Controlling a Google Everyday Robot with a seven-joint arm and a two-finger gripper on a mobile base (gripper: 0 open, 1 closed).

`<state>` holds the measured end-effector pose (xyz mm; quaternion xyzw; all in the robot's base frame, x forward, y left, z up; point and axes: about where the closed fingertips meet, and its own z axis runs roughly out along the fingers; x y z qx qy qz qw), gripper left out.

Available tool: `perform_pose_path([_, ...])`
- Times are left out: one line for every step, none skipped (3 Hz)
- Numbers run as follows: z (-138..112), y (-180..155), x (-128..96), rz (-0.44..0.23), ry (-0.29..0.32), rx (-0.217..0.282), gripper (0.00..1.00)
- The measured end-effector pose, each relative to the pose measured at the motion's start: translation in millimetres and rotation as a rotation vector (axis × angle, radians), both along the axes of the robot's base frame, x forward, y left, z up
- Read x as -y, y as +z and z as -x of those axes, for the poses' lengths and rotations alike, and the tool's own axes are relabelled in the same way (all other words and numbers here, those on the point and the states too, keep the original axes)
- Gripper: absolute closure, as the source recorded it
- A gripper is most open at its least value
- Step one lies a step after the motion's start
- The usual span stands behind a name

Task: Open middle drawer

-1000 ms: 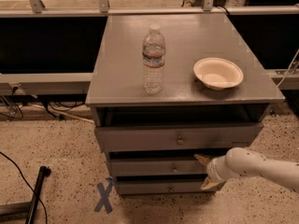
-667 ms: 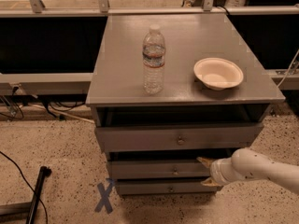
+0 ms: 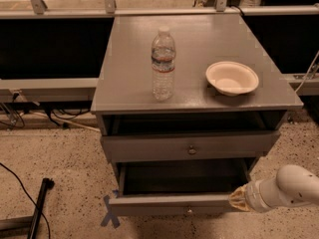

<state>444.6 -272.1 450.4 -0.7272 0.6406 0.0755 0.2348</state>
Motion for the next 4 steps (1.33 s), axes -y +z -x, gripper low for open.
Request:
perform_pose_path([21.9,19.4,0.8,-0.015,-0.001,-0.029,0.91])
perform_pose_path([33.1,34.7,-9.3,-0.032,0.021,-0.033,0.73])
perform_pose_path([30.3,46.8,-27.2,-0.045,0.042,-0.013,0.71])
perform_pose_path([14.5,50.5,-50.1,-0.047,0.039,0.025,0.94])
